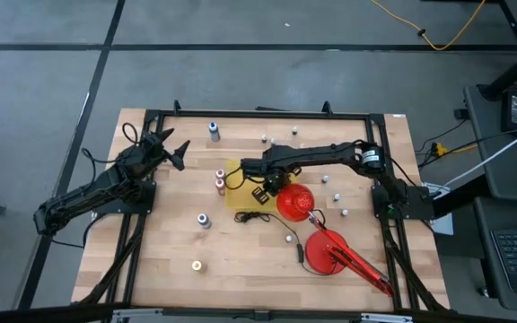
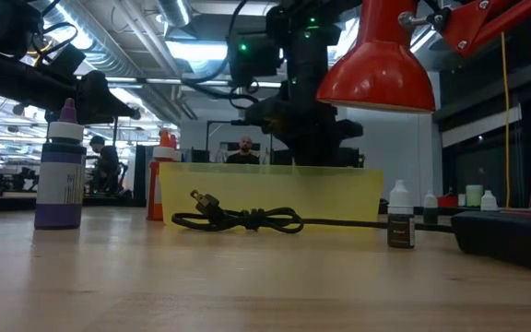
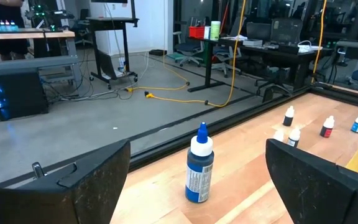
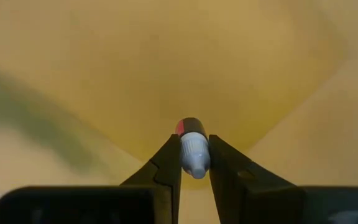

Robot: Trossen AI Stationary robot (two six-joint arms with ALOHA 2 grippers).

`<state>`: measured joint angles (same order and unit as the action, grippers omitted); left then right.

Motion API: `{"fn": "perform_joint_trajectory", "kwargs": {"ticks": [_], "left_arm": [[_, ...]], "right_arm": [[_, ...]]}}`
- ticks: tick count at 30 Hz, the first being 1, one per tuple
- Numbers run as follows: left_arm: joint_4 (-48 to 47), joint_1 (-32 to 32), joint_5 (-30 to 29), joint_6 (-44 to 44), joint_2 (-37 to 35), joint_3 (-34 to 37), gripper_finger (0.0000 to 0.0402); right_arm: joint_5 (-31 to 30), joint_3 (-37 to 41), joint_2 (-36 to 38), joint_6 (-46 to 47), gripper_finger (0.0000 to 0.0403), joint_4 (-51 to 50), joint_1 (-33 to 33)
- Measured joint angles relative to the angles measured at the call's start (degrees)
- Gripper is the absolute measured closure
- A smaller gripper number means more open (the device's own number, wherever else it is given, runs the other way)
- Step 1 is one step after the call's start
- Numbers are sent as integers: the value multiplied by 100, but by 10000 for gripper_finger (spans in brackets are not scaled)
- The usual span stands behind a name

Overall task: Pick & Place food coloring
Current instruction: Put the bottom small red food coloring bottle into the yellow container, then put the bottom small brown food coloring bottle into the yellow container

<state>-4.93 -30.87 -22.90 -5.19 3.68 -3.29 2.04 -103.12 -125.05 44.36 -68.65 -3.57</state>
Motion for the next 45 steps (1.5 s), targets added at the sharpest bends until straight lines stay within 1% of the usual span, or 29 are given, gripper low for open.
{"fn": "perform_joint_trajectory", "kwargs": {"ticks": [9,15,19,26,31,37,45], "left_arm": [[0,1,0,-2,0,0,38],[0,2,0,-2,2,-2,37],[0,1,0,-1,1,0,38],[0,0,0,-1,0,0,37],[0,0,0,-2,0,0,38],[0,1,0,-1,1,0,37],[0,2,0,-2,0,0,37]], "right_arm": [[62,307,0,50,336,27,70],[66,316,0,16,331,46,77],[66,316,0,4,311,49,77],[64,316,0,15,262,56,77],[64,316,0,-103,238,62,66],[-3,314,0,-139,223,56,0],[-464,-42,0,-594,215,-2,-84]]}}
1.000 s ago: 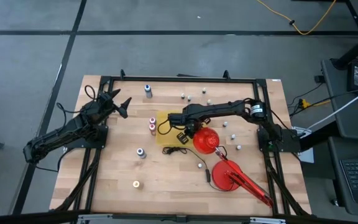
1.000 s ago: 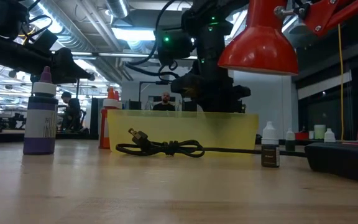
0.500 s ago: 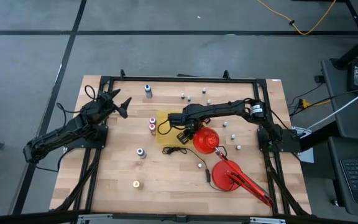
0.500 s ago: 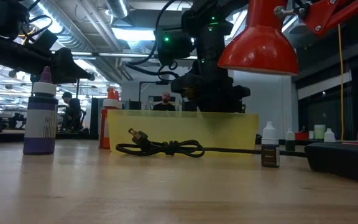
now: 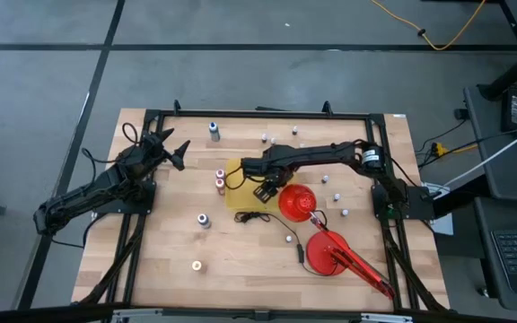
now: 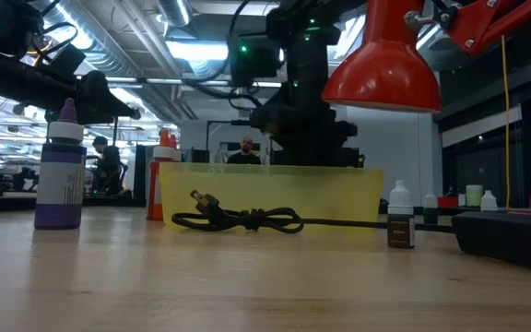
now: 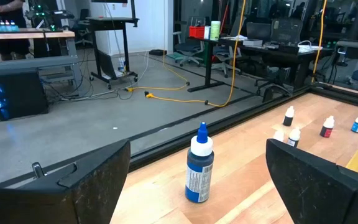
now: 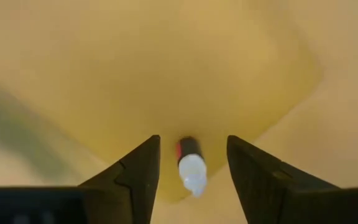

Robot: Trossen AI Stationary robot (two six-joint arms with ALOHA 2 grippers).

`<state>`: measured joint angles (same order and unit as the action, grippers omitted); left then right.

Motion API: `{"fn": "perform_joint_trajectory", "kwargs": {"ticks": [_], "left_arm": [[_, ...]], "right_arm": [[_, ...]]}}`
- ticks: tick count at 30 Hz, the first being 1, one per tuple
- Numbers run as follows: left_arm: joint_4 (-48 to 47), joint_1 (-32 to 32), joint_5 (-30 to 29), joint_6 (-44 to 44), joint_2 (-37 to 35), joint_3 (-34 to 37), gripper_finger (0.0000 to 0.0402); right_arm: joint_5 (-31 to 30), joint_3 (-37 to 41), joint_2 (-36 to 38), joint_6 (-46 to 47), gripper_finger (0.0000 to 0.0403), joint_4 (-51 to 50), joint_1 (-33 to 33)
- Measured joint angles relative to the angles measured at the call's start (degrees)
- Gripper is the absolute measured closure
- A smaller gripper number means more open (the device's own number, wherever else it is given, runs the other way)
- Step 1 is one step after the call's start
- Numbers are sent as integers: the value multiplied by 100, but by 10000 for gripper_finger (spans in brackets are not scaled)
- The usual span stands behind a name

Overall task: Pick & Place food coloring
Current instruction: Put the bottom small brown food coloring bottle into the yellow container

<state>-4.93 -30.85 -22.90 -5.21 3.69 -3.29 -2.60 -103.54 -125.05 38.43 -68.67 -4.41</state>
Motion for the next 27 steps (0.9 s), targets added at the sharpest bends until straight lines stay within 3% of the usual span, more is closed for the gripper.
{"fn": "perform_joint_trajectory", "kwargs": {"ticks": [18,27], "left_arm": [[0,-2,0,1,0,-1,38],[0,0,0,2,0,0,38]], "right_arm": [[-151,-2282,0,-3006,212,-1187,9],[-317,-3134,73,-4452,145,-1551,957]]}}
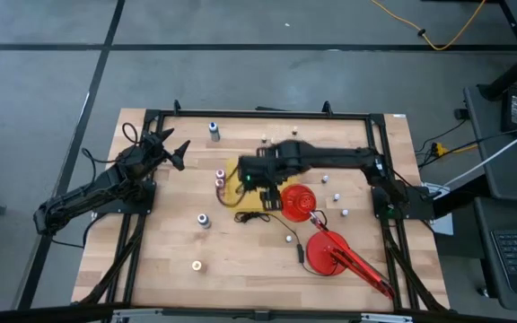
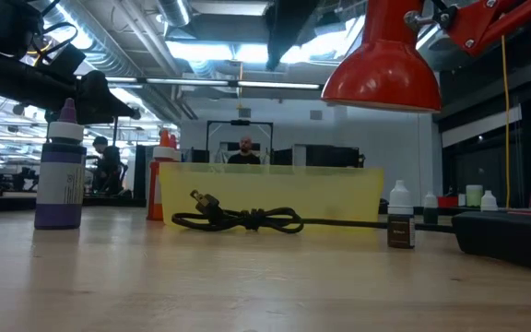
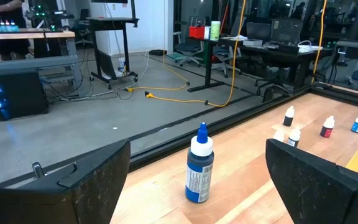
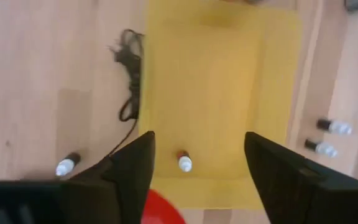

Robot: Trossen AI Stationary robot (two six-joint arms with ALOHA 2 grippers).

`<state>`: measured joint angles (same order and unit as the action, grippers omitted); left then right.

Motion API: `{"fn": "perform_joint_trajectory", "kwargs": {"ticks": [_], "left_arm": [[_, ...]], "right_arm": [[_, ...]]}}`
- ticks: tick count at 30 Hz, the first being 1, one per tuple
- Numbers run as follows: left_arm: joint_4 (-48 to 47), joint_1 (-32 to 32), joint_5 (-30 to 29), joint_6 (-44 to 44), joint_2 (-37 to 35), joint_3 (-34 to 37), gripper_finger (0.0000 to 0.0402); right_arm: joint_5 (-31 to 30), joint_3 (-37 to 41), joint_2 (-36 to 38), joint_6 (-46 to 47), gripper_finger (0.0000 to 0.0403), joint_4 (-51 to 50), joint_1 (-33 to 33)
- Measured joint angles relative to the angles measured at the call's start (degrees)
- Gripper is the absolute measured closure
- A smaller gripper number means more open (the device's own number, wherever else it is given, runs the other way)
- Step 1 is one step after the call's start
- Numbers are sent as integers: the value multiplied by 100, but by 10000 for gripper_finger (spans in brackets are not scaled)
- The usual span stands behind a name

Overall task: Pick & Place food coloring
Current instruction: Put the bottom small brown food coloring bottle into the yellow container

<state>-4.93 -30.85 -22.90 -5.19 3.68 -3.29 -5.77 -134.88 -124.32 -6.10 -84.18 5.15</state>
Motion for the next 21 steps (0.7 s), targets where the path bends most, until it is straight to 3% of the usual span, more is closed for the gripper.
{"fn": "perform_joint_trajectory", "kwargs": {"ticks": [5,10,21], "left_arm": [[0,-2,0,0,2,-2,37],[-2,-2,-1,-1,1,-1,38],[-1,-1,0,-1,1,-1,38]], "right_arm": [[37,-8,23,-180,115,-19,647],[18,-8,-35,-632,110,184,1276],[25,1,-967,-1226,109,75,2161]]}}
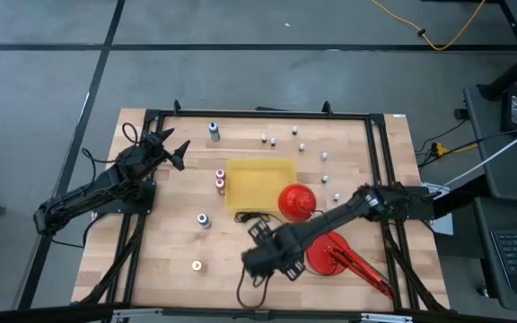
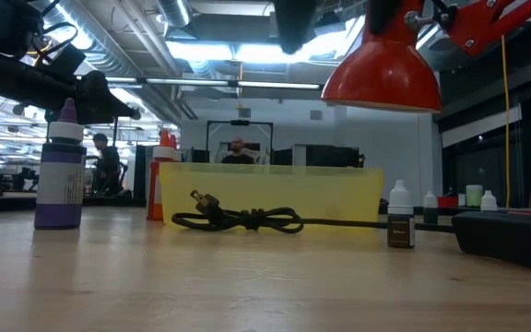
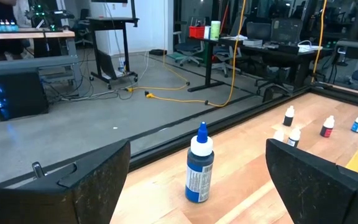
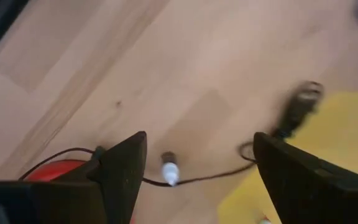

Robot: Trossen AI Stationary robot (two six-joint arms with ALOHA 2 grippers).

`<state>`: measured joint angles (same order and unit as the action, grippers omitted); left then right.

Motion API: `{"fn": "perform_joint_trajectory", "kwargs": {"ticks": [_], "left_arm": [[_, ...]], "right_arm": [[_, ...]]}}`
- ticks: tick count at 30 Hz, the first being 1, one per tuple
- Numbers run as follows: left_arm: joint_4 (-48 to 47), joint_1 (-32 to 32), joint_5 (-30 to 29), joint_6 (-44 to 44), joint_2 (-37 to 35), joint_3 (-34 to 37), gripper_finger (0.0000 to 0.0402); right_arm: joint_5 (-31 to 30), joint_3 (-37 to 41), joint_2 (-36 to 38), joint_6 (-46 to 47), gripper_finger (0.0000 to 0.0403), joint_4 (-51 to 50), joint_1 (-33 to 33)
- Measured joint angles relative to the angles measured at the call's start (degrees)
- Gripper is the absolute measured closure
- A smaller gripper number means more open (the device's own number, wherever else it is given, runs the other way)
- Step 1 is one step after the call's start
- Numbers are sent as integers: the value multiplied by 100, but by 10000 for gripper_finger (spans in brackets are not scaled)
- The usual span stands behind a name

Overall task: Pick & Place food coloring
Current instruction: Put the bottom small brown food coloring bottle into the yellow container

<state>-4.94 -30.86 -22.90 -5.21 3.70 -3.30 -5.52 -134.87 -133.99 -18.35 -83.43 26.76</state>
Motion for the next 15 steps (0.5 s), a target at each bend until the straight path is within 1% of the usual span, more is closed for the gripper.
{"fn": "perform_joint_trajectory", "kwargs": {"ticks": [2,10,15], "left_arm": [[-1,-2,-1,-1,0,1,37],[2,0,0,0,-1,1,38],[1,-2,0,1,-1,1,37]], "right_arm": [[-62,0,-205,-25,109,-94,67],[-659,4,-903,-147,109,-651,74],[-673,7,-1004,-166,109,-650,-15]]}}
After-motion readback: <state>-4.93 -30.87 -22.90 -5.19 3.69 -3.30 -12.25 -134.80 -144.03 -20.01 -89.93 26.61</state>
